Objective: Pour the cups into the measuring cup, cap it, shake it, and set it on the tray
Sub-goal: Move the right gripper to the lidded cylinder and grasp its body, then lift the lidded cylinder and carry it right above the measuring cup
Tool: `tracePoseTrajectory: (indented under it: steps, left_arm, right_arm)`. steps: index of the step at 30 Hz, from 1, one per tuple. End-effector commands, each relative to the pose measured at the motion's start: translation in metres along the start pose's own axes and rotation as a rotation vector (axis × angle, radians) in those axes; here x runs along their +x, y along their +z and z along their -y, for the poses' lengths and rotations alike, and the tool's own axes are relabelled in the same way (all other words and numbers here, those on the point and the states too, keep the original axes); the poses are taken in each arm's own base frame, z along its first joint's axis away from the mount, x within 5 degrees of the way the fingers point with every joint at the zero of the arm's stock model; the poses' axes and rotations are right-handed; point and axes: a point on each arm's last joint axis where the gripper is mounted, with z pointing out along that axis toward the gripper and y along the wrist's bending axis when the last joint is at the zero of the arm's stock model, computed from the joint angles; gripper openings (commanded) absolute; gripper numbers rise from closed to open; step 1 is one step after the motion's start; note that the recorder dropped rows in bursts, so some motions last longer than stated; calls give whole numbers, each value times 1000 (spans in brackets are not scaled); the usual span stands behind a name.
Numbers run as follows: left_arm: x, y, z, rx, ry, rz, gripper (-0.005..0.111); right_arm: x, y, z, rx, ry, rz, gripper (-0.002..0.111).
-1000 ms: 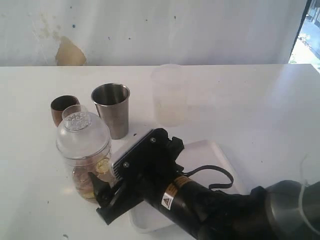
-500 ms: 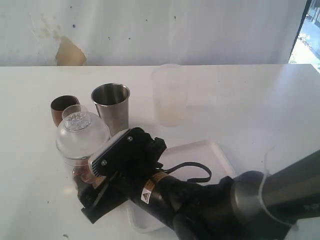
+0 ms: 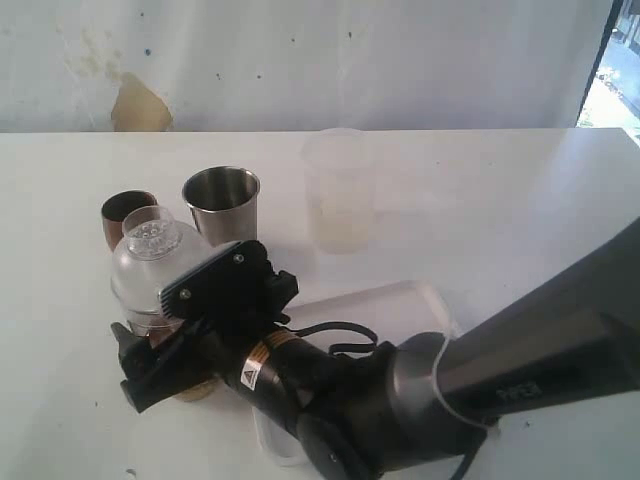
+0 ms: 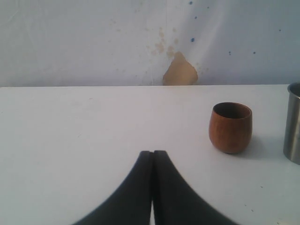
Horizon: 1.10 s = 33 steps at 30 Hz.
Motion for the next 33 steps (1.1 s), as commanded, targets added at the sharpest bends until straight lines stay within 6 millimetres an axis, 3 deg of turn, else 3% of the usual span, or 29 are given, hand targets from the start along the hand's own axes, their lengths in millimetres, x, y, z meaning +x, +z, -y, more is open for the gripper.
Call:
tracePoseTrajectory:
  steps: [1, 25, 27, 28, 33]
  left_arm:
    - [0, 0, 0, 5, 5, 12, 0]
    - [0, 0, 0, 5, 5, 12, 0]
    - [0, 0, 0, 5, 5, 12, 0]
    - [0, 0, 0, 5, 5, 12, 0]
    - [0, 0, 0, 5, 5, 12, 0]
  right_arm:
    - [2, 10, -2, -11, 6, 34, 105]
    - [-4, 14, -3, -9, 32, 83, 103]
    - [-5, 14, -3, -5, -57, 85, 90]
    - [-4, 14, -4, -15, -86, 79, 77]
    - [-3, 14, -4, -18, -68, 67, 37]
